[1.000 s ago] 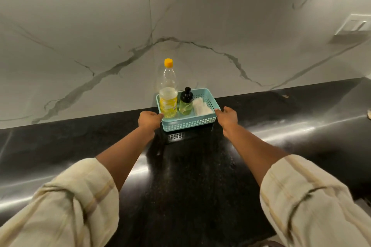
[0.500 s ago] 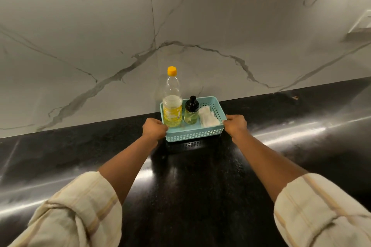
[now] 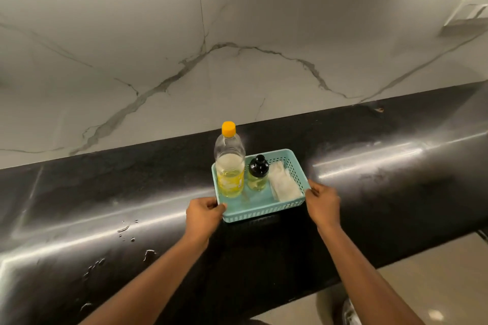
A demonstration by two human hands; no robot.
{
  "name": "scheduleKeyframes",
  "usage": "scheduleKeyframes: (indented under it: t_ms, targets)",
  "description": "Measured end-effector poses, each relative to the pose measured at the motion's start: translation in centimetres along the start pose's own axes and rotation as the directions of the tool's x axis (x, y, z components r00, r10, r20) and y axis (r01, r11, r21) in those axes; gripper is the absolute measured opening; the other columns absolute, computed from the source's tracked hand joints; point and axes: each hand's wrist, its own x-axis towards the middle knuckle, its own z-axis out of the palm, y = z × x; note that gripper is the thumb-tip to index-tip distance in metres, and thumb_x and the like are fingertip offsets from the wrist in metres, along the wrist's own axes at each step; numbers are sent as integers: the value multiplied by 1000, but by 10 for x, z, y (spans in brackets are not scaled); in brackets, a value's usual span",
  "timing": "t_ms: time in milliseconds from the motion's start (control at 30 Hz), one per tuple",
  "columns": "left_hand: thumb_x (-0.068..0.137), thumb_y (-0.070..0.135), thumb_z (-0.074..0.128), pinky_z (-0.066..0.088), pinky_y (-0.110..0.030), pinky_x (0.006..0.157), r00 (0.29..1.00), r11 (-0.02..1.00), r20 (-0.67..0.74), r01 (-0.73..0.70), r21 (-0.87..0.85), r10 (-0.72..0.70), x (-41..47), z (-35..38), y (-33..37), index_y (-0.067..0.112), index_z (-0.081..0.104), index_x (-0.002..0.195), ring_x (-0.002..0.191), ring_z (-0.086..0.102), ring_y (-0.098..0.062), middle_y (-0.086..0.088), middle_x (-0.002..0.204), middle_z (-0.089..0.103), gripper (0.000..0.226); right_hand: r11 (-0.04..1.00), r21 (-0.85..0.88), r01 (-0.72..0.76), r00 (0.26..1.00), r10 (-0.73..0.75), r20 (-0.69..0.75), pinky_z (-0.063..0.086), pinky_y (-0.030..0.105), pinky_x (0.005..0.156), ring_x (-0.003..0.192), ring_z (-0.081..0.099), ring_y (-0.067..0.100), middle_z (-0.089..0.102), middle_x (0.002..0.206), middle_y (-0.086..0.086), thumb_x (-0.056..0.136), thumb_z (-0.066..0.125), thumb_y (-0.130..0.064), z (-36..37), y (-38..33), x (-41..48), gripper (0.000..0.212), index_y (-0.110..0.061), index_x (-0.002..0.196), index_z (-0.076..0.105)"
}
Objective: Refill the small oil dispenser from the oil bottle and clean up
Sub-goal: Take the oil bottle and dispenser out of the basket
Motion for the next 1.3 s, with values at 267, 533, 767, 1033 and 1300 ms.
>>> scheduleKeyframes:
  t_ms: [267, 533, 767, 1033, 1300]
  targets:
    - [98, 5, 77, 67, -35, 83, 1000, 997, 15, -22, -76, 23, -42, 1, -11, 13, 84, 110, 77, 81, -12, 3, 93, 86, 16, 999, -29, 37, 999, -37, 1, 61, 27, 82, 95, 71, 15, 74, 131, 13, 103, 64, -6, -18, 9, -21, 38, -9, 141, 65]
    - [80, 29, 96, 45, -44, 120, 994, 994, -24, -108, 24, 109, -37, -14, 8, 25, 39, 166, 149, 51, -24, -2, 167, 47, 103, 975, -129, 182, 981, -190, -49, 66, 41, 85, 108, 74, 25, 71, 134, 11, 99, 72, -16, -24, -13, -31, 48, -20, 145, 62]
    - [69, 34, 102, 41, -36, 124, 928, 932, 127, -358, 54, 350, -14, -39, 63, 27, 50, 160, 148, 52, -13, 3, 162, 55, 105, 835, 26, 549, 782, -525, 336, 53, 20, 98, 113, 65, 0, 63, 131, -20, 88, 86, -20, 20, -96, -56, 66, -28, 148, 59]
    - [45, 56, 102, 62, -46, 104, 901, 907, 109, -419, -30, 420, -13, -39, 72, 18, 73, 134, 112, 78, -16, -3, 121, 82, 101, 834, 74, 546, 721, -513, 466, 56, 48, 107, 105, 67, 3, 68, 121, -10, 79, 93, -15, 70, -114, -54, 78, -23, 147, 57]
    - [72, 19, 99, 62, -40, 104, 807, 805, 27, -586, -92, 590, -48, -124, 113, 5, 70, 138, 113, 79, -16, -8, 123, 81, 73, 636, 89, 767, 544, -717, 435, 53, 15, 94, 106, 67, -10, 71, 124, -17, 70, 94, -39, 43, -204, -120, 85, -26, 147, 60]
